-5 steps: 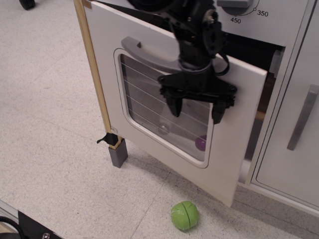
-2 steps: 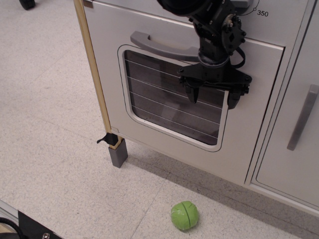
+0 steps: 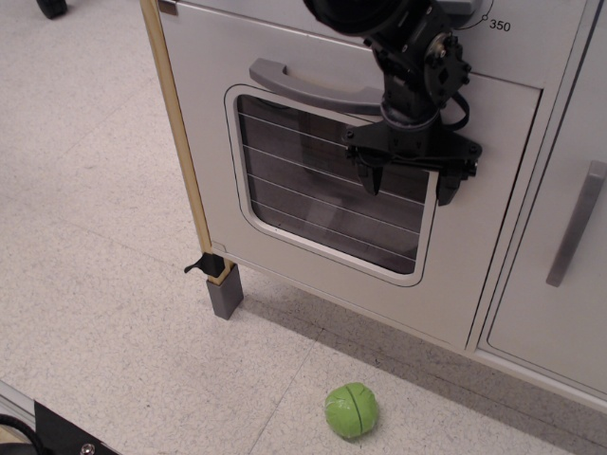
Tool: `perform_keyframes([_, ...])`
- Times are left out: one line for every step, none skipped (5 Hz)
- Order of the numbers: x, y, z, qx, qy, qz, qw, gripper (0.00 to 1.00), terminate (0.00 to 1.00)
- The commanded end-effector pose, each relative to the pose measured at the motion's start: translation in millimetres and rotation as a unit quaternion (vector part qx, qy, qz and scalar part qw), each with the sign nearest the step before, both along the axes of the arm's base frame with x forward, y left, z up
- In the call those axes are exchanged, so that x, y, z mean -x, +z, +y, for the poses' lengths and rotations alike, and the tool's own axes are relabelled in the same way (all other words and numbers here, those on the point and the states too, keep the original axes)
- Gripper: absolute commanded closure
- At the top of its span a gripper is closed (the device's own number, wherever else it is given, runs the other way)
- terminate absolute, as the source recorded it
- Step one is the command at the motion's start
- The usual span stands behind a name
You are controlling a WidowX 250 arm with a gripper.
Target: Close oven
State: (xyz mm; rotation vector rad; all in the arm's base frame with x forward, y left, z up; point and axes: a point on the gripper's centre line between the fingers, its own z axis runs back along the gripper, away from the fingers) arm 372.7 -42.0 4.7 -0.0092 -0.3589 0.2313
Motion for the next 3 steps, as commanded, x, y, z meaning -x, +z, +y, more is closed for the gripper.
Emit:
perform_keyframes([19.6,34.7,29.7,-0.011,-0.004,0.000,0.9999,0.00,0.00])
perform_keyframes([19.6,34.7,29.7,-0.011,-0.004,0.000,0.9999,0.00,0.00])
perform_keyframes([19.6,34.7,29.7,-0.011,-0.004,0.000,0.9999,0.00,1.00])
